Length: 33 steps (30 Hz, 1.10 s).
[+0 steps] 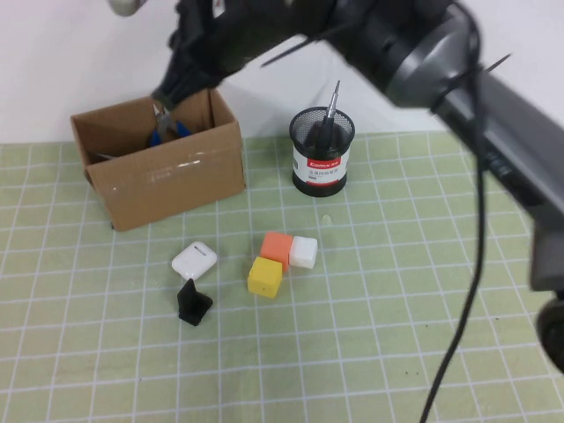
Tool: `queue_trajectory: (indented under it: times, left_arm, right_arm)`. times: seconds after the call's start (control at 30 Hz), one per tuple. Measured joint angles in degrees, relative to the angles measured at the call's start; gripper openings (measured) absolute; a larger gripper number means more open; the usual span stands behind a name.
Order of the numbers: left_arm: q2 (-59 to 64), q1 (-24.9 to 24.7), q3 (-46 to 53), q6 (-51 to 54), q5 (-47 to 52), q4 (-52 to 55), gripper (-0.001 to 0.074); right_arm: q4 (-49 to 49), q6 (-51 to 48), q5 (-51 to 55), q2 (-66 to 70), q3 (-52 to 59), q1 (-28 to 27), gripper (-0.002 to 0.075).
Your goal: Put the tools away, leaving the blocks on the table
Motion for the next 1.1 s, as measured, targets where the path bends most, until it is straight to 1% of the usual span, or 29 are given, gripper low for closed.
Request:
queue_trajectory:
  times: [0.13,0.17,0.27,0.43,0.57,0.77,0.87,1.0,1.1]
  left_arm:
    - [0.0,0.0,0.0,0.0,0.0,0.0,-0.0004]
    - [0.0,0.0,0.0,0.0,0.0,0.0,-0.0004]
    - [0.0,0.0,0.0,0.0,0.0,0.0,-0.0003]
    - [0.0,0.0,0.0,0.0,0.0,0.0,-0.0003]
    - [0.0,0.0,0.0,0.0,0.0,0.0,-0.0003]
    - [0.0,0.0,0.0,0.0,0.0,0.0,-0.0003]
    - [0.0,0.0,0.0,0.0,0.0,0.0,-0.0003]
    - [0.0,0.0,0.0,0.0,0.0,0.0,-0.0003]
    - [0.0,0.0,0.0,0.0,0.0,0.0,-0.0003]
  right_arm:
    - [1.1,1.8,9.5,-3.0,0.0,0.6,-0.0006]
    - [1.0,2.3,11.2,-3.7,1.9,0.6,-0.0006]
    - [0.7,5.2,13.0,-6.0,0.1,1.2,-0.0006]
    - [0.2,8.1,13.4,-9.7,0.1,1.2,-0.0007]
    - [-3.4,8.2,13.4,-10.7,0.1,1.2,-0.0008]
    - [-5.4,8.4,13.6,-12.3,0.1,1.2,-0.0008]
    - [-5.2,5.8,13.8,-13.3,0.1,0.1,-0.0008]
    - [-2.1,2.8,13.8,-15.4,0.1,-1.4,-0.0008]
    - [-1.2,0.0,13.9,-19.7,3.4,-1.7,-0.0008]
